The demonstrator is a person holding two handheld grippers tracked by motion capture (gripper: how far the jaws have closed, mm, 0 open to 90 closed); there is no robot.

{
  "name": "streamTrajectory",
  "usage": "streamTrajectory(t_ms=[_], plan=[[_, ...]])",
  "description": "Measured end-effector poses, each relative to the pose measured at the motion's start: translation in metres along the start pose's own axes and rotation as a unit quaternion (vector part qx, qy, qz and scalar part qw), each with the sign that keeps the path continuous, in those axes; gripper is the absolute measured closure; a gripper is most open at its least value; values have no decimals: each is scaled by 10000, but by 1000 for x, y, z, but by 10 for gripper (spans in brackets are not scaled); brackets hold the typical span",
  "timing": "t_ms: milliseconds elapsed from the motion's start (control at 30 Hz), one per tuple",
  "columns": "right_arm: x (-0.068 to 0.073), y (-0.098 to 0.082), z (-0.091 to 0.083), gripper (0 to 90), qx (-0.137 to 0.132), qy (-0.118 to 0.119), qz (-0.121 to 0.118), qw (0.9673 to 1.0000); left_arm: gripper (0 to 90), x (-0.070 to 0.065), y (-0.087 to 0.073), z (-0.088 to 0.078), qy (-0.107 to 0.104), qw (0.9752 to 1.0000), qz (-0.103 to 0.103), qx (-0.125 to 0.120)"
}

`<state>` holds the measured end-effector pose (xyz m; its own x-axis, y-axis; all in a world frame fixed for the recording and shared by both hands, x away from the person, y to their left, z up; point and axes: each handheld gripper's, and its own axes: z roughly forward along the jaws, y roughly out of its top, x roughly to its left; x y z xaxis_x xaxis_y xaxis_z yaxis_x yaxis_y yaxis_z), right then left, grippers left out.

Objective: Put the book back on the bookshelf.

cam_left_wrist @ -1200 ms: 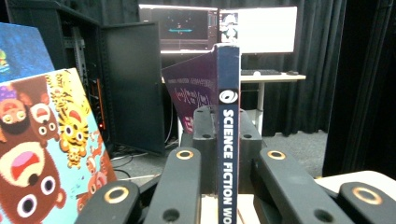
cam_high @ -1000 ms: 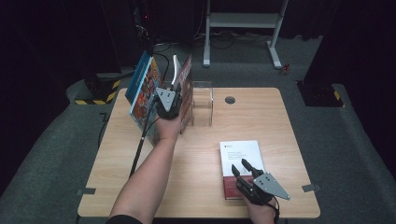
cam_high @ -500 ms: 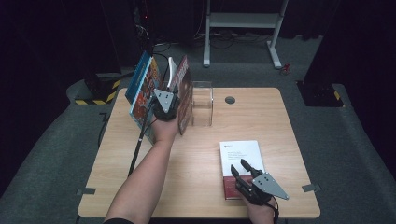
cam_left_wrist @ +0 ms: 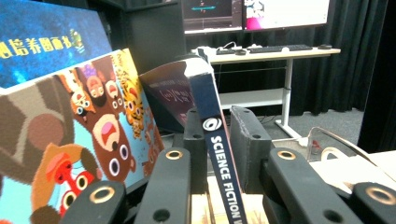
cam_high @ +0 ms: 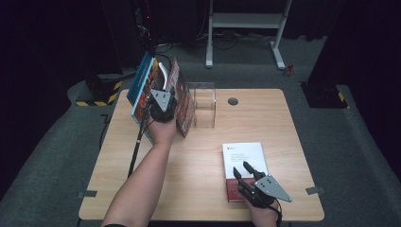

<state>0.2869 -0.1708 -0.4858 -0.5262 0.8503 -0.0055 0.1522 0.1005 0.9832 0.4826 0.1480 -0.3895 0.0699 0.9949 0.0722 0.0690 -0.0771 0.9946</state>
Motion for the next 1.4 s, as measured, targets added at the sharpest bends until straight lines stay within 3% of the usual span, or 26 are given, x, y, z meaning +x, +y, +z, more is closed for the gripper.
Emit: streamTrajectory(t_ms=[600,800,1033,1400], plan=[[1,-1,2,548,43,43,-23,10000,725,10,-3,-1,269,9990,-150,312],[2,-1,2,547,48,59,-23,10000,687,11,-7,-1,363,9976,-228,542],[3,-1,3,547,64,77,-39,9999,614,12,-8,-6,317,9964,-307,729],[3,-2,3,547,69,82,-71,9999,586,15,7,-18,349,9978,-293,482]])
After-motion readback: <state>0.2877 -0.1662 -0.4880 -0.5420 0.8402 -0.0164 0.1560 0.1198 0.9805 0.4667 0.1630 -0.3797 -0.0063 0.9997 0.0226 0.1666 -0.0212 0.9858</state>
